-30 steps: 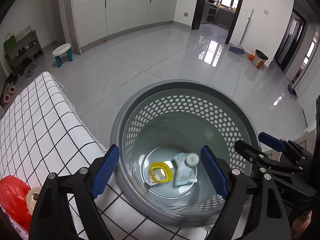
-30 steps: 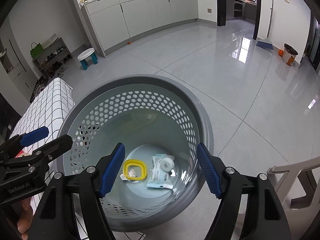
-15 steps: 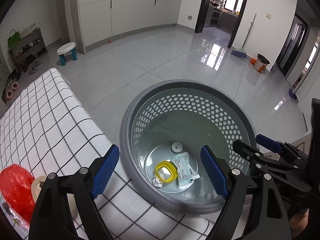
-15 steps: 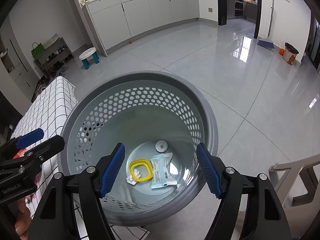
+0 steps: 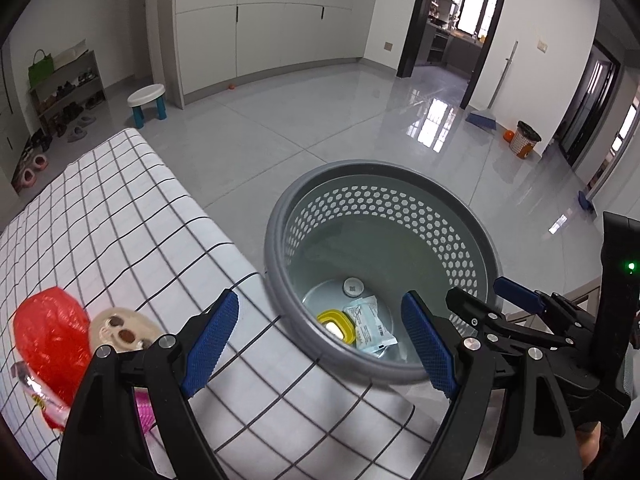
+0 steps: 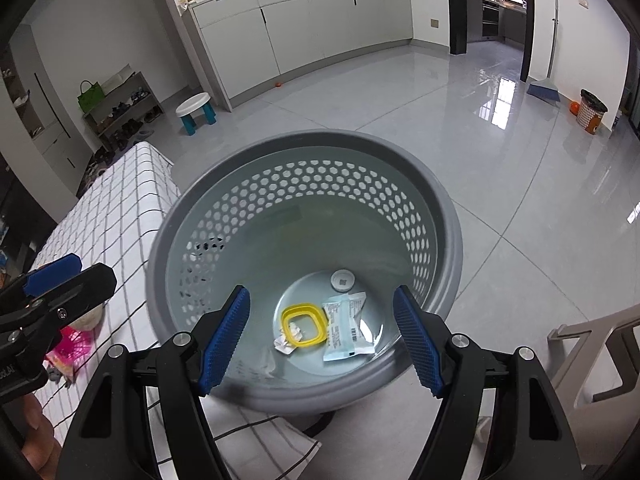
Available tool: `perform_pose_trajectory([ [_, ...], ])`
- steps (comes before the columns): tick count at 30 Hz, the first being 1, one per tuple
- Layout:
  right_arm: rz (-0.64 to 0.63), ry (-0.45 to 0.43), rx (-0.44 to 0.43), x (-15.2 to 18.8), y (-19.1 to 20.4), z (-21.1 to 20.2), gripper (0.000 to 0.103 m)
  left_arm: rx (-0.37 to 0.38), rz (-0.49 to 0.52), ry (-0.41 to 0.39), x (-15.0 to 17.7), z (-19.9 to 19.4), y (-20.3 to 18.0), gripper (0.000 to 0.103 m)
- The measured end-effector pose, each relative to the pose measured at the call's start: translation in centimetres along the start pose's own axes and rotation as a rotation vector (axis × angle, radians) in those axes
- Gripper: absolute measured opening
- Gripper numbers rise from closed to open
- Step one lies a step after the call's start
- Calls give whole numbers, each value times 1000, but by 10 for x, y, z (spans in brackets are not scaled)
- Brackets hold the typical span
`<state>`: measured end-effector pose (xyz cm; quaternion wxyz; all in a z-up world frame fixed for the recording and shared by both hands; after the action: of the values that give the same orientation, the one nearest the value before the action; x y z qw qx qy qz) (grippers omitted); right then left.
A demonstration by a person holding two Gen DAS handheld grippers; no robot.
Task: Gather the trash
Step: 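Move both tools back over the table toward the remaining trash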
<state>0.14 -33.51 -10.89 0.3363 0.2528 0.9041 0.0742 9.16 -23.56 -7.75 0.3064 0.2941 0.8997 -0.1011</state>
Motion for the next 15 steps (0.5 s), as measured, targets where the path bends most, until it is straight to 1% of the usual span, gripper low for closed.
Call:
perform_pose_trajectory([
  [4,-12,-8,-16,3,9,-7,71,-14,-6,-14,4,-11,8,82],
  [8,-30,-16,-31,5,20,-13,71,-24,-33,-16,11,-22,18,82],
  [15,-58,-17,-76,9,43,-18,71,-69,-73,-50,20,-43,41,82],
])
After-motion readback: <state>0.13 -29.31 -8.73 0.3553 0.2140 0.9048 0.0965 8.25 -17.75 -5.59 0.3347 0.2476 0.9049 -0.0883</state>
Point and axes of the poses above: each gripper's, at about its wrist camera, not at the fingertips, and z roughly the way its jaws point, y to its left, x to its underside, the point moved 9 cm from there along z, roughly the way its jaws point, and after that the axes turned 8 degrees about -x, right-handed, at the moved point
